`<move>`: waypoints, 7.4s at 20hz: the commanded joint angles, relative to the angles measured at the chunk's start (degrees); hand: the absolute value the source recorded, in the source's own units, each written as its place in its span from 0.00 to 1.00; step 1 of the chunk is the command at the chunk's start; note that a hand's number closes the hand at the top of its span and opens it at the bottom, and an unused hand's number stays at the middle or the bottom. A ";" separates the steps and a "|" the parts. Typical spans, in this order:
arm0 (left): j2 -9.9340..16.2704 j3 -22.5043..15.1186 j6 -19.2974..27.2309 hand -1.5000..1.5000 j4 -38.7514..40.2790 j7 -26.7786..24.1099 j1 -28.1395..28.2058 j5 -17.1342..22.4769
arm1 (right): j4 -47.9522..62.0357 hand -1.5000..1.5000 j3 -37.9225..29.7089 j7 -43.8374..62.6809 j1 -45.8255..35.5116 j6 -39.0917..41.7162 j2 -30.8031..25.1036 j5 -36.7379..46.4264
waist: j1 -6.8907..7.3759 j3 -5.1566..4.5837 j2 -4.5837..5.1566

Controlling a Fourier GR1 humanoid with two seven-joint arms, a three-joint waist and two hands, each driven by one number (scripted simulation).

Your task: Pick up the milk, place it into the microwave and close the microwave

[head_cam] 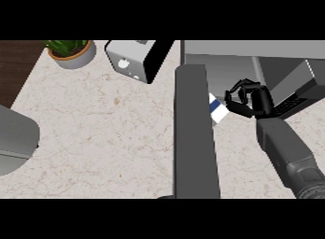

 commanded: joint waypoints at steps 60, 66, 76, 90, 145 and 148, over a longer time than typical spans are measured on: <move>6.83 -2.67 -1.45 0.00 9.04 0.25 -15.28 -6.99 | 6.47 0.00 2.12 14.46 -16.77 -10.59 -9.24 6.07 | 9.44 0.13 4.46; 6.94 -3.25 -1.34 0.00 10.38 0.28 -16.70 -8.45 | 6.81 0.00 2.74 19.20 -20.62 -17.49 -4.86 6.88 | 9.41 0.06 4.31; 7.28 -3.99 -2.14 0.00 12.09 0.81 -16.74 -8.84 | 4.96 0.00 1.89 20.11 -24.65 -20.73 -0.96 6.47 | 7.99 0.09 3.32; -0.49 -9.58 -5.27 0.00 12.46 -1.37 -13.97 -16.68 | 4.47 0.00 -0.62 16.04 -19.44 -19.86 -3.17 4.99 | 3.73 0.03 2.22; -5.34 -52.79 11.43 1.00 55.20 -37.28 -33.51 -66.51 | -59.57 0.00 3.56 3.12 63.20 29.90 -0.52 -14.36 | -5.42 -0.42 -1.22; -5.33 -62.29 18.64 1.00 58.23 -37.80 -35.53 -64.94 | -64.76 0.00 4.41 0.59 69.38 31.82 -1.57 -15.45 | -5.69 -0.34 -1.15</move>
